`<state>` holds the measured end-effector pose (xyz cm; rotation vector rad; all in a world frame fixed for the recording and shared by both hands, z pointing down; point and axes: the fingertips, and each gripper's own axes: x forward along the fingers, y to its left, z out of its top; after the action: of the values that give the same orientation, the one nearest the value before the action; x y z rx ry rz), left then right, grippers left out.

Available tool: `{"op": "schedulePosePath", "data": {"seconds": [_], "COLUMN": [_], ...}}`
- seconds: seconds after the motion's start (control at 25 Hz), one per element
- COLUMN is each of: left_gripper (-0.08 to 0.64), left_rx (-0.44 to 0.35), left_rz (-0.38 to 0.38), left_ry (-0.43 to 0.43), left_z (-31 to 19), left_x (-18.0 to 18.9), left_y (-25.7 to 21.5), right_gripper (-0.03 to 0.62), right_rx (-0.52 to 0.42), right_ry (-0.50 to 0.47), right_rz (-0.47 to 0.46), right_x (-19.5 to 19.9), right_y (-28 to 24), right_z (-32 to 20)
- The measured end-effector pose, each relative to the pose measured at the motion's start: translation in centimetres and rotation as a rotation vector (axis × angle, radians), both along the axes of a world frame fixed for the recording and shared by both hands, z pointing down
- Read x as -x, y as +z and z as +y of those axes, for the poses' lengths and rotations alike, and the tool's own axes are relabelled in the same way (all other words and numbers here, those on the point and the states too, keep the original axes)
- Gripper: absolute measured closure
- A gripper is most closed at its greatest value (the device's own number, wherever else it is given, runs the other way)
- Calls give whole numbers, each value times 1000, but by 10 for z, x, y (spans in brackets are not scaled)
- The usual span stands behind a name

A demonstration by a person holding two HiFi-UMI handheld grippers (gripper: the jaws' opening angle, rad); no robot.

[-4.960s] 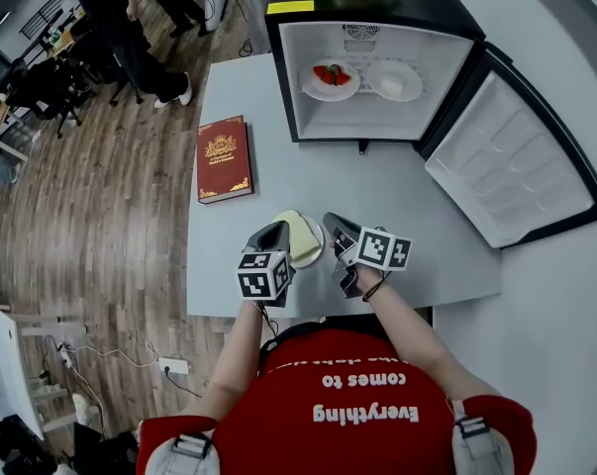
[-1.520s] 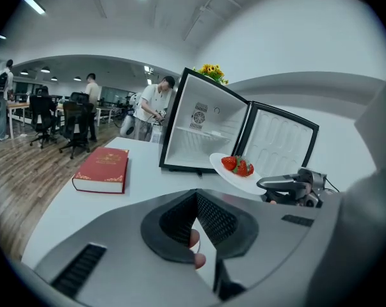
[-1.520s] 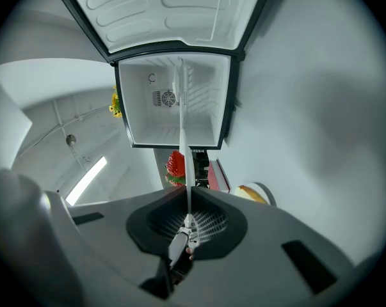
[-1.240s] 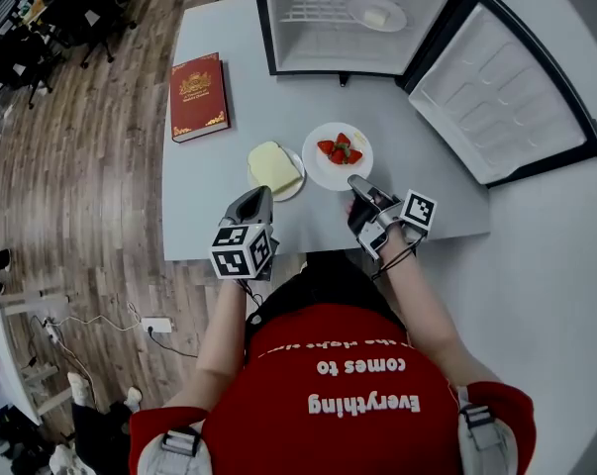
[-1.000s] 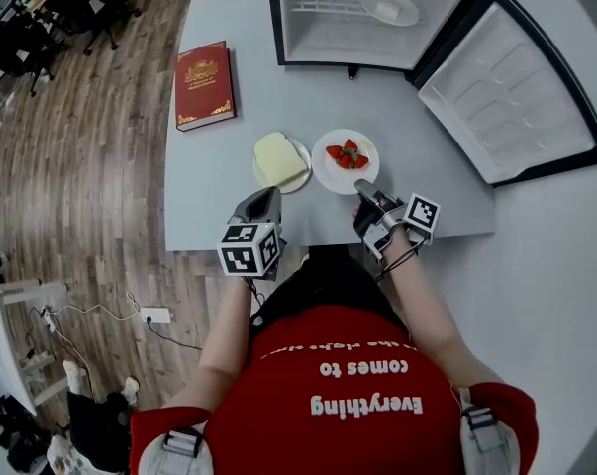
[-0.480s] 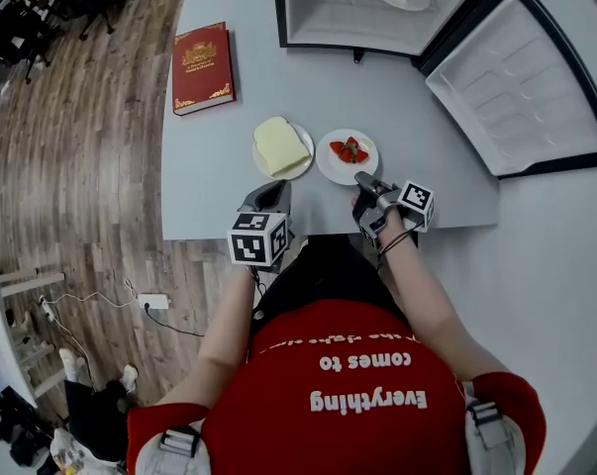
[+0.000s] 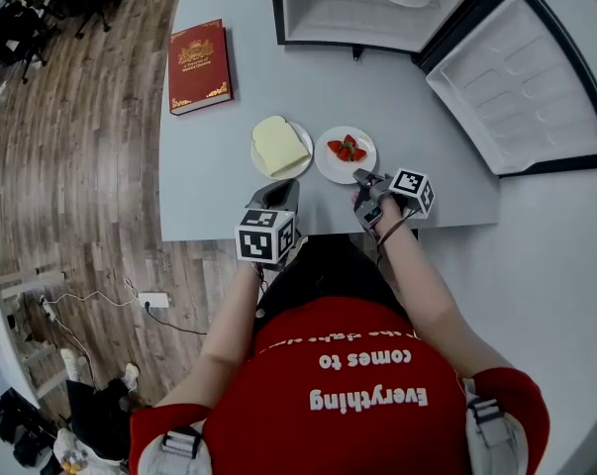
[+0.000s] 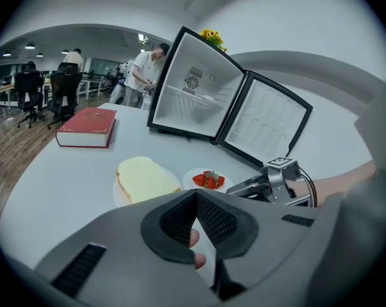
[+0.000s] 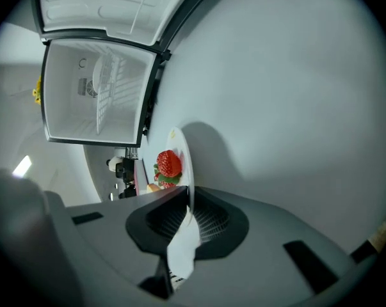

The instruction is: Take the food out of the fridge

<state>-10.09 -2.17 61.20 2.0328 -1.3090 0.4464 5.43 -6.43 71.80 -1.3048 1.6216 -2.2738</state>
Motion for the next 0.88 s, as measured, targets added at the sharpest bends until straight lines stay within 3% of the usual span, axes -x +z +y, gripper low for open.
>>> {"op": "schedulePosePath", "data": {"seconds": [0.24,0.68,0.88], "left_gripper": [558,558,558], "left_rx": [17,22,23], "left_rz": [-3,-4,-5], "left_ry": [28,48,52], "left_z": [0,-2,1], "left_x": [-8,-14,-16], "left_y": [0,3,3], "right_gripper": [537,505,400], "right_rx": [95,87,74], "right_ry": [-71,-227,-394], "right_rz": [146,403,489], "right_x": [-2,1,11], "right_y": [7,9,6], "right_z": [-2,-10,-7]}}
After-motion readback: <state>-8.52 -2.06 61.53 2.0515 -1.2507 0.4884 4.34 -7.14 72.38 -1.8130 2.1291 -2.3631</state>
